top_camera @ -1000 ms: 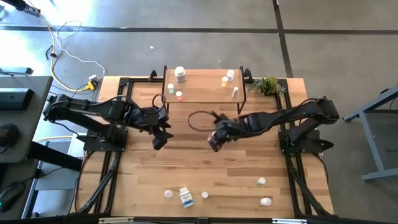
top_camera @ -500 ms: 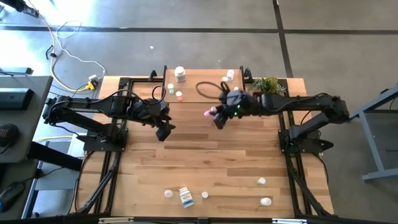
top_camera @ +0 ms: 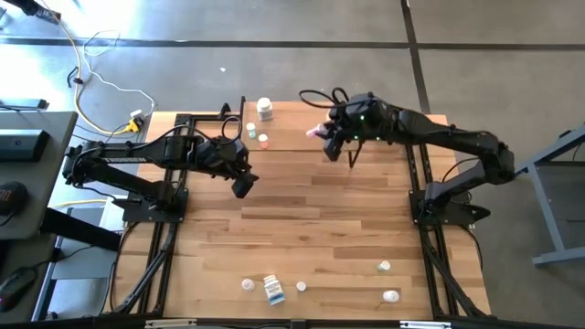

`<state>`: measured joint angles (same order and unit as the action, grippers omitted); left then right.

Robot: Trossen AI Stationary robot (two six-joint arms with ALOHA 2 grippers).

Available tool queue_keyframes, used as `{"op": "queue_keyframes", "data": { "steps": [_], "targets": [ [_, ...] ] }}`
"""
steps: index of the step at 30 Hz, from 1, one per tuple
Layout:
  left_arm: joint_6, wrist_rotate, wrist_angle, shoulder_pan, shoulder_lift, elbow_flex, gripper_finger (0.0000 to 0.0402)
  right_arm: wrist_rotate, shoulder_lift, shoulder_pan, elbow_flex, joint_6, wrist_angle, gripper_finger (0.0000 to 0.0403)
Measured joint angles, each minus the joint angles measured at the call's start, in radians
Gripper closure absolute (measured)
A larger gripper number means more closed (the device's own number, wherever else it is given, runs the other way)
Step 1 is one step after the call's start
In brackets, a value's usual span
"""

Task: Pick and place medicine bottles onto shelf by color
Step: Put the purple pill bottle on the shelf

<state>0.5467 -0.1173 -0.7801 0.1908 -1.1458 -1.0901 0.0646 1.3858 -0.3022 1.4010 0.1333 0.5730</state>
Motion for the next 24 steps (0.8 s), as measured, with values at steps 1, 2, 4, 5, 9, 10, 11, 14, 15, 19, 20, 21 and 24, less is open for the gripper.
{"op": "queue_keyframes", "data": {
  "steps": [1,2,4,5,9,10,11,14,15,19,20,21,24],
  "targets": [
    [0.000,0.000,0.000,0.000,0.000,0.000,0.0174,-0.003,0.001,-0.013,0.015,-0.024,0.028,0.0300],
    [0.001,0.000,0.000,0.000,0.000,0.000,0.0174,-0.003,0.002,-0.024,0.027,-0.046,0.051,0.0300],
    [0.000,0.000,0.000,0.000,0.000,0.000,0.0174,-0.002,0.007,-0.045,0.045,-0.074,0.075,0.0300],
    [0.001,0.000,0.000,0.000,0.000,0.000,0.0174,-0.002,0.008,-0.057,0.047,-0.087,0.098,0.0300],
    [0.019,0.000,0.000,0.000,0.000,0.000,0.0174,-0.010,0.022,-0.091,0.045,-0.117,0.155,0.0300],
    [0.024,-0.001,0.000,0.000,0.000,0.000,0.0174,-0.010,0.028,-0.097,0.045,-0.128,0.176,0.0300],
    [0.024,-0.001,0.001,0.000,0.000,0.000,0.0174,-0.013,0.033,-0.100,0.045,-0.137,0.184,0.0300],
    [0.026,-0.002,0.003,0.000,0.000,0.000,0.0174,-0.014,0.054,-0.110,0.044,-0.148,0.234,0.0300],
    [0.026,-0.002,0.003,0.000,0.000,0.001,0.0174,-0.014,0.059,-0.111,0.044,-0.154,0.240,0.0300],
    [0.026,-0.002,0.005,0.000,-0.005,0.001,0.0174,-0.014,0.092,-0.110,0.044,-0.180,0.261,0.0300],
    [0.026,-0.002,0.006,0.000,-0.006,0.001,0.0174,-0.014,0.102,-0.110,0.044,-0.193,0.264,0.0300],
    [0.026,-0.002,0.009,0.000,-0.007,0.001,0.0174,-0.014,0.111,-0.110,0.043,-0.203,0.268,0.0300],
    [0.026,-0.002,0.008,0.000,-0.011,0.001,0.0174,-0.014,0.134,-0.110,0.043,-0.238,0.269,0.0300]
  ]
}}
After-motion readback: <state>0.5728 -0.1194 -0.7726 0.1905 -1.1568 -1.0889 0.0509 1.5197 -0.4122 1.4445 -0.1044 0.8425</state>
